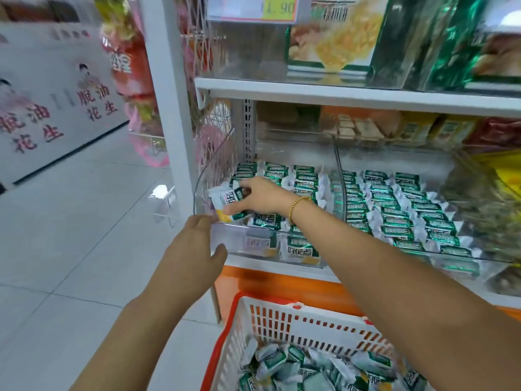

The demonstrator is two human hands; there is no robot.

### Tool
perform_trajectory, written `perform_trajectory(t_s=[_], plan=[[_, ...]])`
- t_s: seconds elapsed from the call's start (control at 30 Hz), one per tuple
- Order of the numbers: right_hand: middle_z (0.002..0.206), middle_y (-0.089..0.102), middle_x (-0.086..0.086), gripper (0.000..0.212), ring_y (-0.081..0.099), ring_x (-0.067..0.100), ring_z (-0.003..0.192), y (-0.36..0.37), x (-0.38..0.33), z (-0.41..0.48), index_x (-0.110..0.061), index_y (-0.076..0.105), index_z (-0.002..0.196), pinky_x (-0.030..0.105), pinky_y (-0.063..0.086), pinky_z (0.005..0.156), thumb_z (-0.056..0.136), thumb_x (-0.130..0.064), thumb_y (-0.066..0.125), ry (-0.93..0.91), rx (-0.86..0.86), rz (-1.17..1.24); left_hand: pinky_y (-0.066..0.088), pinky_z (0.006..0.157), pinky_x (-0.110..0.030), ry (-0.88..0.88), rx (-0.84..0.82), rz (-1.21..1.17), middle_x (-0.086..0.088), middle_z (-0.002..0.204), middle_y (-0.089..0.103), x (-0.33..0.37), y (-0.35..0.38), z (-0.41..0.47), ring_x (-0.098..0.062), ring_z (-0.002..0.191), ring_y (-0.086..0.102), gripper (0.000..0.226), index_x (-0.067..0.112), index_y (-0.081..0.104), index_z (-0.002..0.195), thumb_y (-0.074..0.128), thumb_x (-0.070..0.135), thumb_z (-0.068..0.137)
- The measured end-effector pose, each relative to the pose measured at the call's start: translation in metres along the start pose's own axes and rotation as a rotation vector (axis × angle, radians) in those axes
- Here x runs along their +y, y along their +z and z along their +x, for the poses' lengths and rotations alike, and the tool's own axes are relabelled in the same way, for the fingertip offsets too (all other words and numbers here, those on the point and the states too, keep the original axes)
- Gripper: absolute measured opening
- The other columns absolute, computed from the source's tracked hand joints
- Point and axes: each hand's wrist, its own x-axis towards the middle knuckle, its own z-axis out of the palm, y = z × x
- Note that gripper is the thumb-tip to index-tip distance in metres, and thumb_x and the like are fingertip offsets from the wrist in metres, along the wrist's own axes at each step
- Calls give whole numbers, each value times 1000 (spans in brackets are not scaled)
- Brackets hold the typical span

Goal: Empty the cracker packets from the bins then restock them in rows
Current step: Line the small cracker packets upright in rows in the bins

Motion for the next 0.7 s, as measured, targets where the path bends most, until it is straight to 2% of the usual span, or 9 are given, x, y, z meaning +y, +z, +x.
perform_trajectory(t_s=[0.07, 0.1, 0.17, 0.2, 0.33, 0.4, 0.5, 0.6, 0.7], plan=[[75, 37, -14, 39, 36, 0, 64, 2, -1, 1, -32, 38, 72, 17, 29, 54, 79, -44, 74, -2, -12, -109, 36, 90, -20, 5, -4, -14, -2, 138, 44, -2, 0, 1, -19, 117, 52, 46, 15, 45, 137, 55, 18, 92], [83, 49, -10, 28, 47, 4, 72, 3, -2, 3, -28, 52, 82, 17, 36, 60, 79, -44, 74, -13, -13, -173, 37, 89, -20, 12, -4, -19, -2, 137, 44, -3, 1, 3, -19, 116, 53, 46, 14, 45, 137, 55, 18, 92], [115, 63, 6, 55, 60, 21, 102, 5, -11, 6, -10, 61, 119, 32, 51, 85, 78, -44, 76, -36, -30, -366, 38, 90, -23, 20, -2, -24, -2, 136, 44, -4, 3, 4, -20, 115, 53, 46, 14, 47, 136, 55, 17, 91], [119, 64, 9, 62, 60, 25, 106, 7, -14, 8, -6, 59, 124, 35, 52, 89, 77, -43, 77, -39, -31, -457, 38, 91, -23, 18, 0, -27, -1, 136, 44, -4, 3, 5, -20, 115, 53, 45, 14, 47, 135, 55, 17, 91], [78, 53, 0, 45, 55, 23, 85, 22, -25, 22, -6, 58, 115, 34, 53, 79, 81, -32, 74, -61, -3, -704, 39, 92, -23, 10, 2, -35, -1, 138, 42, -3, 2, 5, -20, 115, 53, 46, 14, 46, 137, 55, 18, 92], [86, 54, 0, 44, 53, 25, 96, 27, -29, 26, -9, 58, 117, 37, 48, 83, 83, -33, 73, -59, 21, -775, 39, 93, -23, 10, 3, -29, 0, 141, 41, -3, 1, 4, -19, 117, 52, 48, 15, 44, 138, 55, 18, 92], [124, 52, 8, 59, 41, 28, 121, 28, -25, 34, -14, 54, 123, 40, 39, 93, 76, -42, 77, -106, 67, -809, 39, 95, -24, 20, 1, -25, 1, 142, 41, -4, 1, 2, -18, 118, 52, 49, 16, 43, 139, 56, 19, 92], [122, 51, 10, 69, 40, 28, 119, 23, -19, 33, -13, 51, 121, 39, 36, 88, 69, -47, 81, -173, 106, -741, 40, 96, -24, 20, 0, -18, 2, 143, 40, -4, 2, 2, -17, 116, 53, 49, 17, 42, 139, 56, 20, 92], [106, 53, 8, 48, 46, 27, 107, 22, -14, 32, -16, 53, 97, 36, 40, 80, 68, -37, 83, -250, 71, -655, 41, 95, -25, 23, -1, 0, 2, 142, 41, -5, 3, 3, -19, 115, 54, 49, 16, 43, 138, 58, 20, 91]])
